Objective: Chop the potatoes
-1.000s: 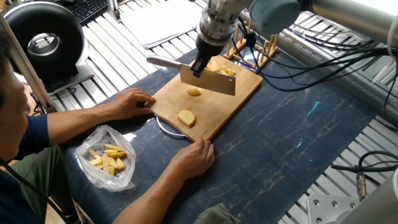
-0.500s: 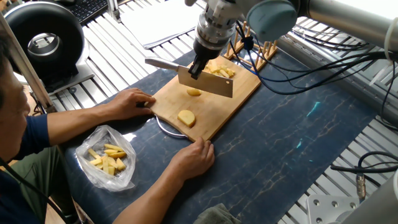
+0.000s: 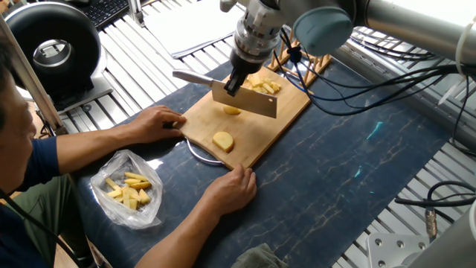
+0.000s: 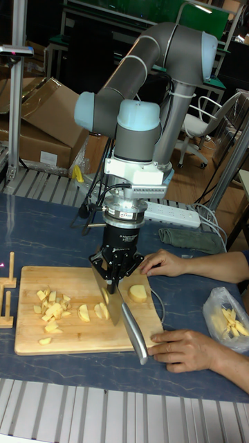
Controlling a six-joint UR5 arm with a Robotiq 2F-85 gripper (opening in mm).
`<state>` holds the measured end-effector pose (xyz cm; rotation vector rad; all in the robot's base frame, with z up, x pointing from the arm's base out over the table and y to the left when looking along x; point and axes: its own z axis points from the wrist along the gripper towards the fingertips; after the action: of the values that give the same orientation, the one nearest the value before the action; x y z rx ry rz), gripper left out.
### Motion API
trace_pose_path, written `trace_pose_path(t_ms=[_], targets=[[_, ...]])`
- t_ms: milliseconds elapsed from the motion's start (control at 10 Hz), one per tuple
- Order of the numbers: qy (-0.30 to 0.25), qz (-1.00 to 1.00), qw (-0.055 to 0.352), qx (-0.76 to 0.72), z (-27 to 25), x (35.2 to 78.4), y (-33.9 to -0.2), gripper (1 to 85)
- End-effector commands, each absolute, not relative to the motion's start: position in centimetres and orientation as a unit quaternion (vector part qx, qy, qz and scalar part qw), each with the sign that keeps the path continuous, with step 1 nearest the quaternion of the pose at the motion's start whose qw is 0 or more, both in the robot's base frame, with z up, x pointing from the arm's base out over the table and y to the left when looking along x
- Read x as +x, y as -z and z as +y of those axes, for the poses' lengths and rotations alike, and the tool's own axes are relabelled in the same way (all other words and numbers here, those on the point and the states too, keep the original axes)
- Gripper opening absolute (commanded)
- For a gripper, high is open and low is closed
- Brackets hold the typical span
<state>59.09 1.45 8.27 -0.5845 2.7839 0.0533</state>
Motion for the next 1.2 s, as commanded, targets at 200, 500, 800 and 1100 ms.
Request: trace_pose_path(t_ms=[200,500,800,1100], targets=[[-0.022,0.968,0.153,-0.198,1.4,59.2,-8.2,1.0],[-0.029,0.967,0.168,-0.191,2.2,59.8,-7.3,1.0],[-0.034,0.962,0.191,-0.192,2.6,60.8,-6.2,1.0],[-0.033,0.961,0.189,-0.199,2.0,60.9,-6.9,1.0]])
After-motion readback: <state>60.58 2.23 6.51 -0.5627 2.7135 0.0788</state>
